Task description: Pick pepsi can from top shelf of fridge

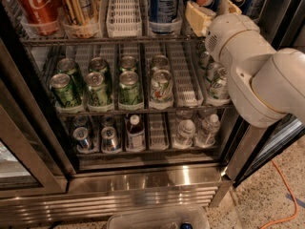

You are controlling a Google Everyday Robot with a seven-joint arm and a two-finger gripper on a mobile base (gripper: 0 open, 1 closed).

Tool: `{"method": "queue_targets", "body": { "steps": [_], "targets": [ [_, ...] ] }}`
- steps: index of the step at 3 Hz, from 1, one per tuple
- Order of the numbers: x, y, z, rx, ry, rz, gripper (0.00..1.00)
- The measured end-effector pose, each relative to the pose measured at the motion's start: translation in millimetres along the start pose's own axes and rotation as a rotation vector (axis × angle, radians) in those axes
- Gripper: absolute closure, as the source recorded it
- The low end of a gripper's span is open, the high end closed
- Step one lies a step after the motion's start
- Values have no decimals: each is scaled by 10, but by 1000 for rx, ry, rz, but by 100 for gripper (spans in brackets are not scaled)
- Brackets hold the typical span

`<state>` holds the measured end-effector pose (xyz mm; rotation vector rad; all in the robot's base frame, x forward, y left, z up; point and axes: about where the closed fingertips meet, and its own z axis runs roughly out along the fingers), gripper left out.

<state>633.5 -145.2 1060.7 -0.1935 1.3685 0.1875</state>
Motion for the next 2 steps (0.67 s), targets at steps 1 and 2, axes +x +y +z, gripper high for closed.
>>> {"method": "queue_targets", "body": {
  "steps": [1,2],
  "targets": [
    [-13,-16,-9,4,-5,0,100],
    [-26,-17,-10,3,-9,-2,100]
  ]
}}
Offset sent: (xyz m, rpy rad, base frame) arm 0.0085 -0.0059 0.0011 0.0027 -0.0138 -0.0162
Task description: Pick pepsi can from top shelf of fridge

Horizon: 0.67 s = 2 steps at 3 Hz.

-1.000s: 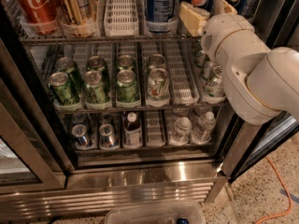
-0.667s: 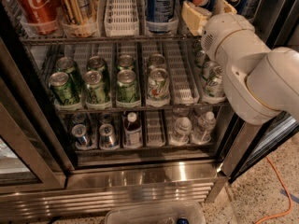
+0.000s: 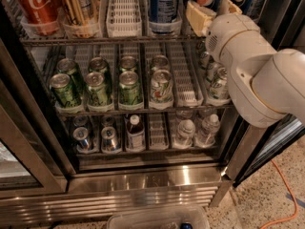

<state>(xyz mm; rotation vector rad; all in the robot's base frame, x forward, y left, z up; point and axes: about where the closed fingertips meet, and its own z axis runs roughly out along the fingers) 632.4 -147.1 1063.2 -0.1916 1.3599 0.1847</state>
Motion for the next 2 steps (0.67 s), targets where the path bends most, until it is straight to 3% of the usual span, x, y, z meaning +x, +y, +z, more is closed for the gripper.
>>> {"method": "queue_targets", "body": {
  "steps": [2],
  "targets": [
    [-52,0,24,-9,-16,-7,100]
  ]
}}
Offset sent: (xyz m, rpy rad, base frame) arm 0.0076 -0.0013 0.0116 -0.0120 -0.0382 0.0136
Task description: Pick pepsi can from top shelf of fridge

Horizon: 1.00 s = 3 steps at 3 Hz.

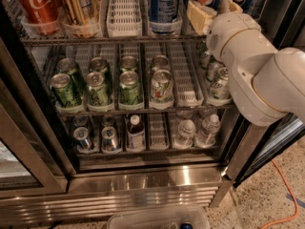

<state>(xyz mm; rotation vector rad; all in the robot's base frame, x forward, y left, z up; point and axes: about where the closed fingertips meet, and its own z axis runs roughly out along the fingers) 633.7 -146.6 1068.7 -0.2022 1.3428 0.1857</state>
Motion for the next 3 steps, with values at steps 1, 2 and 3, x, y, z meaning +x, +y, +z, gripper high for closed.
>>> {"method": "queue_targets", "body": {
  "steps": [1,2,3],
  "targets": [
    [-23,-6,4,-2,-7,-4,100],
    [-45,-11,17,-3,-14,-7,100],
    [-133,-34,46,-6,-38,-17,100]
  ]
}}
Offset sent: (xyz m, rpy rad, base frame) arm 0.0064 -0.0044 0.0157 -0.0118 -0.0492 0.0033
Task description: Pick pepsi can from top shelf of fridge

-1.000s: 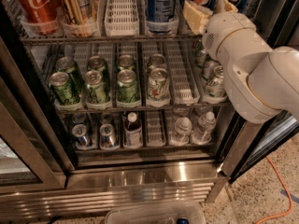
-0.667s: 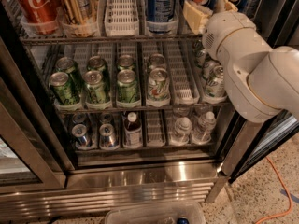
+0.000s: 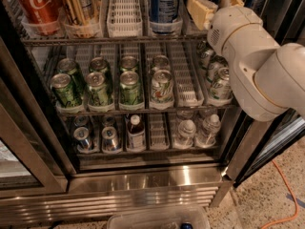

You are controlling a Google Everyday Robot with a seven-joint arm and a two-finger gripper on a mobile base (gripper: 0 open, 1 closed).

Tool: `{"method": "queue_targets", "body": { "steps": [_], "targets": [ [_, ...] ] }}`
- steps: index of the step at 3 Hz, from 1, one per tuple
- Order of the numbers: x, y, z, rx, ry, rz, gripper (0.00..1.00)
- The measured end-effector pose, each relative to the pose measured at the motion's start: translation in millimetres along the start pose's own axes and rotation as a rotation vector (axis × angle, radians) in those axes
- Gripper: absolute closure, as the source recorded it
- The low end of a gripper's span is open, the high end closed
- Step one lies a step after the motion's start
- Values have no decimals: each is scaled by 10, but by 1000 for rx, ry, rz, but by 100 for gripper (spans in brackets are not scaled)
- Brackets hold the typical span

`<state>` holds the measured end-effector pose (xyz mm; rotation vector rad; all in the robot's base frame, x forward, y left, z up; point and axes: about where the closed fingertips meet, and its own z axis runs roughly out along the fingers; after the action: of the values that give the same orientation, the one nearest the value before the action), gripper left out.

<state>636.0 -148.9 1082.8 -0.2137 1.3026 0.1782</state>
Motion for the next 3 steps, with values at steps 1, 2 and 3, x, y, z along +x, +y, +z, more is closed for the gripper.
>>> {"method": "queue_targets", "body": {
  "steps": [1,2,3],
  "targets": [
    [-69,-12,17,-3,-19,-8,100],
    [-130,-32,24,-4,-34,-16,100],
    [-159,-41,27,-5,-41,-20,100]
  ]
}}
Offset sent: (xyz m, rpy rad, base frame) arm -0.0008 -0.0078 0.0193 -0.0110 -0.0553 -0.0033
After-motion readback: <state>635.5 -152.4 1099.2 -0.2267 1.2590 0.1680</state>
